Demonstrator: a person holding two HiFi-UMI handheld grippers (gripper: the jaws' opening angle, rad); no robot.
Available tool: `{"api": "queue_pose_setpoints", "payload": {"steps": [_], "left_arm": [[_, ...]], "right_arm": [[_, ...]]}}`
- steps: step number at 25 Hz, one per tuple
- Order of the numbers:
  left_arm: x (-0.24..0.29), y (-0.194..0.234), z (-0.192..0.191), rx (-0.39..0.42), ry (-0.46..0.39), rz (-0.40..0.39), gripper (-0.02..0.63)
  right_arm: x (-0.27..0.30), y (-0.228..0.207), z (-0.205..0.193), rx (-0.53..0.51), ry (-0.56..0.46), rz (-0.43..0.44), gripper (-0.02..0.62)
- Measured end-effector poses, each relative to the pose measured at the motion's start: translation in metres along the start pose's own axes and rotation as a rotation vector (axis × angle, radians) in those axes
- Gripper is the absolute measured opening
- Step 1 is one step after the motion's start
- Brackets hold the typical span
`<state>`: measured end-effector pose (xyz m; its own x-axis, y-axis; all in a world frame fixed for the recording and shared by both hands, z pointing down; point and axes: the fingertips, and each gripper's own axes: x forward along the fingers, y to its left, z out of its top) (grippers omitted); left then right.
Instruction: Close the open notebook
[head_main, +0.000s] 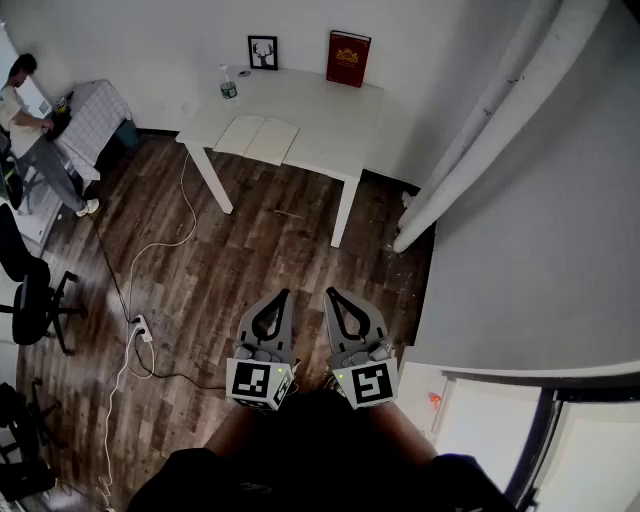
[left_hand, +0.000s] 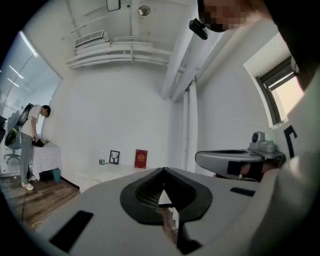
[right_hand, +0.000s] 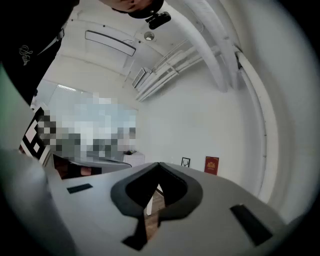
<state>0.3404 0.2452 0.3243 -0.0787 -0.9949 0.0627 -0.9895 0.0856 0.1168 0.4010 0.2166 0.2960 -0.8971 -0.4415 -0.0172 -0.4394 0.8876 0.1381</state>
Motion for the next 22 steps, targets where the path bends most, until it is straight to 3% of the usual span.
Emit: {"api": "queue_pose_setpoints", "payload": {"steps": [9, 22], "left_arm": [[-0.005, 0.031, -0.004, -0.01, 0.015, 0.035, 0.003], [-0.016, 0.148, -0.004, 0.001, -0.003, 0.163, 0.003]], "right_arm": [[0.03, 0.024, -0.01, 0.029, 0.035, 0.034, 0.023], [0.132, 0.09, -0.023, 0.001, 0.033, 0.119, 0.023]]}}
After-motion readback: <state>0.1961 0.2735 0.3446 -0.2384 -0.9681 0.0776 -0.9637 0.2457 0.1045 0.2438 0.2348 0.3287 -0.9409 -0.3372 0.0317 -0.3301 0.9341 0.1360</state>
